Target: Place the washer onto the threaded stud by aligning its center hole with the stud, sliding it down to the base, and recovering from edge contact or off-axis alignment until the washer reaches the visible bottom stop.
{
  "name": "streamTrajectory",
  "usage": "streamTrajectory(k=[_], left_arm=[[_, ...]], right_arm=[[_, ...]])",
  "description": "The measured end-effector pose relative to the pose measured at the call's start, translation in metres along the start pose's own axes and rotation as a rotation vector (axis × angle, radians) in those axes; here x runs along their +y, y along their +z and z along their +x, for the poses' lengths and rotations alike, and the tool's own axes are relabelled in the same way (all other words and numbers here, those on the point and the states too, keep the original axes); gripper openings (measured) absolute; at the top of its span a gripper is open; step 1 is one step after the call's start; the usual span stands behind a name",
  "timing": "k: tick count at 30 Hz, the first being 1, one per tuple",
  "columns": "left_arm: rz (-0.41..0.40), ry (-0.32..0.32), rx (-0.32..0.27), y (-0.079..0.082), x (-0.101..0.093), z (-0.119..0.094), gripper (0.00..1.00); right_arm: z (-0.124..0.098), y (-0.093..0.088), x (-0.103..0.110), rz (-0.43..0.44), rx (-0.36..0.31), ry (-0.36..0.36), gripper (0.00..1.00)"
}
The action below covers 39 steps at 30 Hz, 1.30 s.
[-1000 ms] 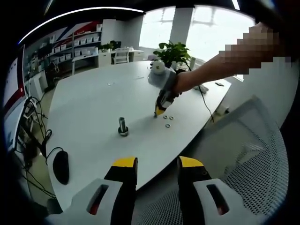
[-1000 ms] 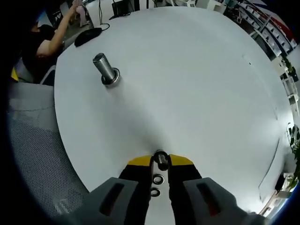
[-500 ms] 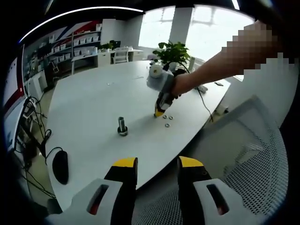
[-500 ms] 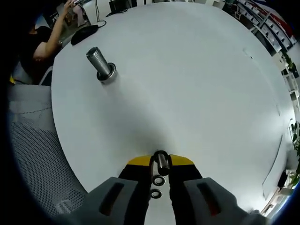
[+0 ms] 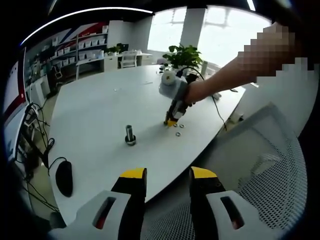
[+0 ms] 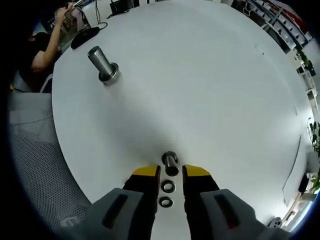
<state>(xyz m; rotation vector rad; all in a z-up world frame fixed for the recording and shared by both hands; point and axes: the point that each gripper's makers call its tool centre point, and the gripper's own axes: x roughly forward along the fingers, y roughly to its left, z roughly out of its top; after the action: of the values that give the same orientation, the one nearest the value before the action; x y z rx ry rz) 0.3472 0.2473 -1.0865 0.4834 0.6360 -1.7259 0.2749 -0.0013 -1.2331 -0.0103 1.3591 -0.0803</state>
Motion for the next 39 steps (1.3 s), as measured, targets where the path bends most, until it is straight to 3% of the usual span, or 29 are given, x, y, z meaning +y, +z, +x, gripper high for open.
streamTrajectory(k=[10,15,23,29,35,39], left_arm=[[0.002,-0.001,-0.005,0.001,0.000,-0.001,0.32],[0.006,-0.005,-0.007,0.001,-0.001,-0.001,0.32],[0.003,0.001,-0.017,0.003,0.001,-0.001,0.32],[0.004,0.000,-0.011,0.002,0.000,-0.001,0.32],[0.006,-0.001,-0.006,0.001,0.000,-0.001,0.32],[0.004,-0.002,-0.001,0.000,0.000,0.000,0.32]], right_arm=[[-0.006,-0.006,-0.002,0.006,-0.006,-0.021,0.29],[-0.022,-0.020,0.009,0.019,-0.003,-0.032,0.29],[-0.030,-0.041,0.011,0.060,0.006,-0.044,0.29],[-0.026,-0.046,0.007,0.081,0.005,-0.043,0.29],[-0.027,-0.048,0.015,0.087,0.001,-0.037,0.30],[-0.009,-0.051,0.001,0.089,0.005,-0.031,0.30]])
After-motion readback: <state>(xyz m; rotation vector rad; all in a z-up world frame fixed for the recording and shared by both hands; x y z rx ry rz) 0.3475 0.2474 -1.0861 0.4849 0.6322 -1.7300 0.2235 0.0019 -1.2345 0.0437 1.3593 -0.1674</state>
